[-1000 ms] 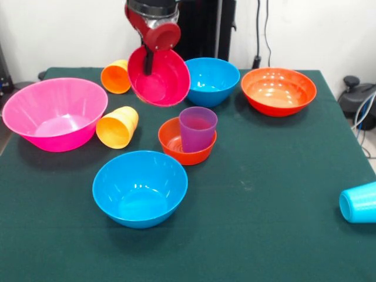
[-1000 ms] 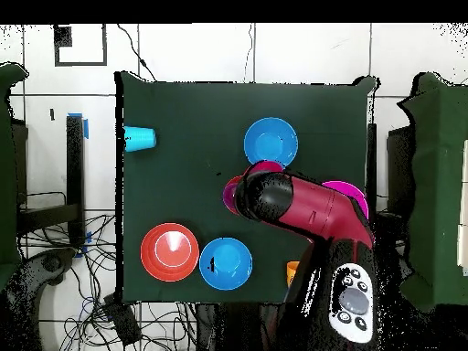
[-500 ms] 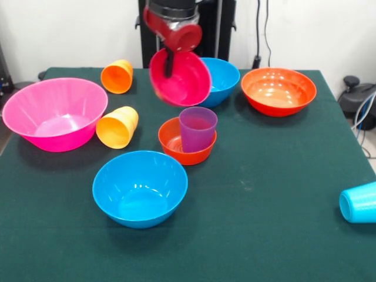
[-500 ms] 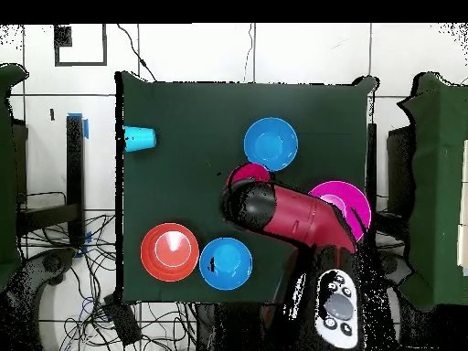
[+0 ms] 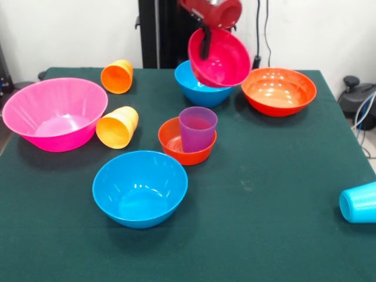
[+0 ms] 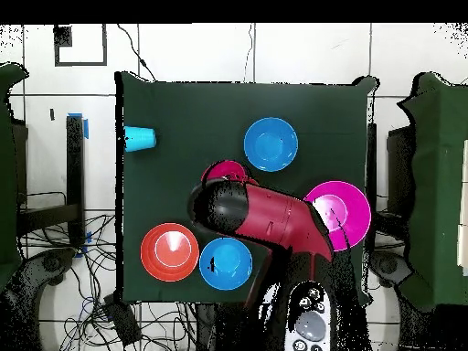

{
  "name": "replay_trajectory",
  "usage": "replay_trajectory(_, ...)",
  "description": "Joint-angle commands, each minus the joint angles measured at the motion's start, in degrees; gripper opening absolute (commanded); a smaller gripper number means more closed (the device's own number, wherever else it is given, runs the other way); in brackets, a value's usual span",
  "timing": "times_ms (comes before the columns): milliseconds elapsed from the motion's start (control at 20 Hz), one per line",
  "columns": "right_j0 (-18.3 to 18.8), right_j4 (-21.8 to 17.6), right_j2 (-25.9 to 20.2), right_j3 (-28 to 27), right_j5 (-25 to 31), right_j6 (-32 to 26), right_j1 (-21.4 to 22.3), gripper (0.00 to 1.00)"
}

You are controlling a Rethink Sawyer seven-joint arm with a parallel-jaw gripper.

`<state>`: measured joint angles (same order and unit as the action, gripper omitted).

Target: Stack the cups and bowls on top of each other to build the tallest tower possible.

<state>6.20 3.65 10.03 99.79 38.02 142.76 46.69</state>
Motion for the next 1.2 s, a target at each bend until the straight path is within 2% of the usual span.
replay_trajectory(50, -1.29, 1.3, -3.17, -0.17, 4.92, 5.36, -1.77, 0.0)
replay_trajectory(200, -1.26, -1.53, -2.07, -1.3, 3.11, 3.16, -3.61, 0.0)
replay_trajectory(450, -0.42, -2.61, -2.31, -0.95, -0.88, 2.0, -5.96, 0.0)
replay_trajectory(700, -1.58, -6.69, -0.84, -4.13, 1.24, -0.6, -9.11, 0.0)
replay_trajectory(950, -0.46, -6.8, -2.61, -4.17, -2.9, -0.76, -11.52, 0.0)
replay_trajectory(1200, 0.66, -6.16, -3.47, -3.03, -5.27, -0.45, -11.86, 0.0)
